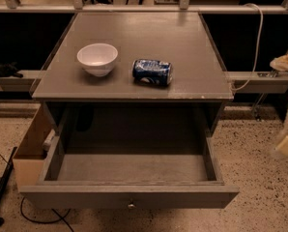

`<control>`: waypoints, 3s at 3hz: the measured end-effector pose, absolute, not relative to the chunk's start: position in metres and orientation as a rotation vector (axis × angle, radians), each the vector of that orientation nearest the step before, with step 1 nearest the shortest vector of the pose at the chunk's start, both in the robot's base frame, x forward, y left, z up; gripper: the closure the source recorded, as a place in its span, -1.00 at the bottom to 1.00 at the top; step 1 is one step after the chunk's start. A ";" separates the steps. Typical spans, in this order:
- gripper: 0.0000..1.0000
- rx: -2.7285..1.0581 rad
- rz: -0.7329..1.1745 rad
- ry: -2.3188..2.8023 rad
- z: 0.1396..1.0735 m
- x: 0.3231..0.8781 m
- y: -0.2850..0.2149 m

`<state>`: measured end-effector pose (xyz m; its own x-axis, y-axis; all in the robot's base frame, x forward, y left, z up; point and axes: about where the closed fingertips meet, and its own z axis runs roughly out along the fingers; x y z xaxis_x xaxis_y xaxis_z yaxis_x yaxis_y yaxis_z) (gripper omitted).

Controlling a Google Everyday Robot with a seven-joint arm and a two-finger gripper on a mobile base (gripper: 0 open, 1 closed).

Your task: Close top drawer

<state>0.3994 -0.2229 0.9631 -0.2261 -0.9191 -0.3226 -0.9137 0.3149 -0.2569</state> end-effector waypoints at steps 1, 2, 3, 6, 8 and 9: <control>-1.00 -1.532 0.103 2.121 0.934 0.372 -0.229; -1.00 -1.495 0.250 2.055 0.905 0.347 -0.210; -0.65 -1.510 0.325 2.030 0.877 0.333 -0.193; 0.75 -1.733 0.304 2.103 0.789 0.345 -0.157; 1.00 -1.735 0.293 2.117 0.782 0.347 -0.157; 1.00 -1.650 0.401 2.145 0.745 0.319 -0.153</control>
Offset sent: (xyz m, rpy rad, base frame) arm -0.0835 0.0356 -0.0923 0.4318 0.0091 0.0550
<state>0.3187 -0.1531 0.7450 -0.2211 -0.8495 -0.4790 -0.9651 0.2612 -0.0177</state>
